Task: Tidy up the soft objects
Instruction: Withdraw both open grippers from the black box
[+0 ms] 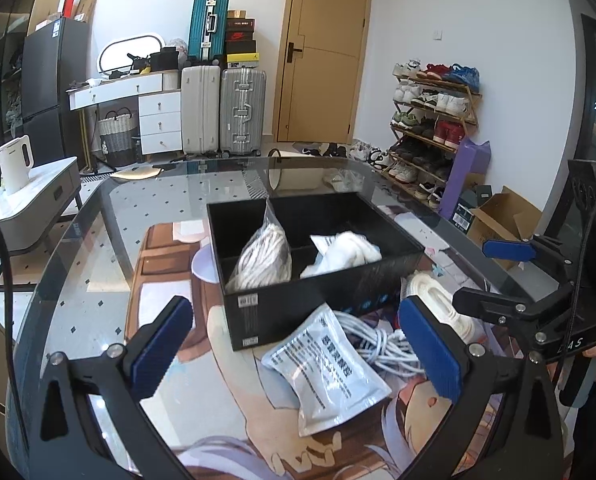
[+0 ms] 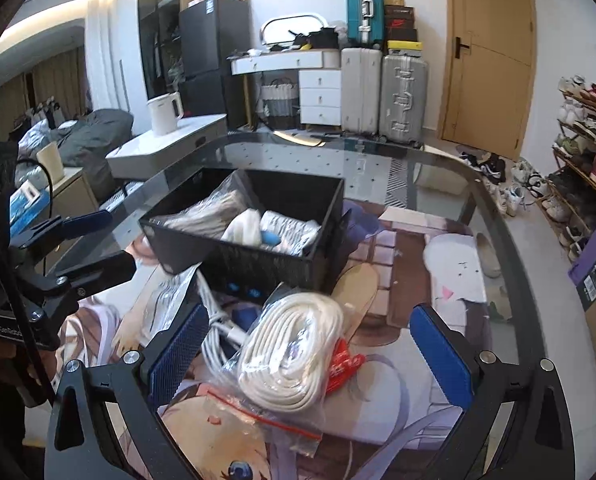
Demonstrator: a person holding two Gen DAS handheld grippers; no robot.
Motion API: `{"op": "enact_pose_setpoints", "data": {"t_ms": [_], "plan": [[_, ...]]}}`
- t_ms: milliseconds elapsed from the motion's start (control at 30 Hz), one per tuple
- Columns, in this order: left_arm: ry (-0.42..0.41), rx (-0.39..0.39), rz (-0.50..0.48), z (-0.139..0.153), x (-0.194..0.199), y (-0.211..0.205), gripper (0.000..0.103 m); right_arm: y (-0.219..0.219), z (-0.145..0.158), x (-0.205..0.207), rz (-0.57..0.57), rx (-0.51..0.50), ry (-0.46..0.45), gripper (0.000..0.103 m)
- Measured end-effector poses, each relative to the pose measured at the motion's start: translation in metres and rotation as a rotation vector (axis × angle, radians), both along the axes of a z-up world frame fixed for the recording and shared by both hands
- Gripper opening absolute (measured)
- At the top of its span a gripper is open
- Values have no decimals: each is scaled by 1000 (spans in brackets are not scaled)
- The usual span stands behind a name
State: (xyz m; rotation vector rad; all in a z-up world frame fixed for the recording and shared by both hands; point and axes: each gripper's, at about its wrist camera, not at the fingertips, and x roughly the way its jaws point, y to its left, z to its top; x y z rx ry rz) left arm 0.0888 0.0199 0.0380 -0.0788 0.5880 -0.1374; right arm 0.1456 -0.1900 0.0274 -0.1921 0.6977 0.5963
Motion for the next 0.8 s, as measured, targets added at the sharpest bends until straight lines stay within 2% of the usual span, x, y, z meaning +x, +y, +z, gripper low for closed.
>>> {"op": "enact_pose_setpoints", "data": {"t_ms": [433,633,800], "plan": [[73,16,-2,-31,1,-6,103,8,-24,7,-11,-14,82,102],[90,18,0,-34,4,-6,103,5,-31,13,-29,12,127,102],[105,25,3,-37,5,-6,103,9,-33,12,-14,14,128,101]]}}
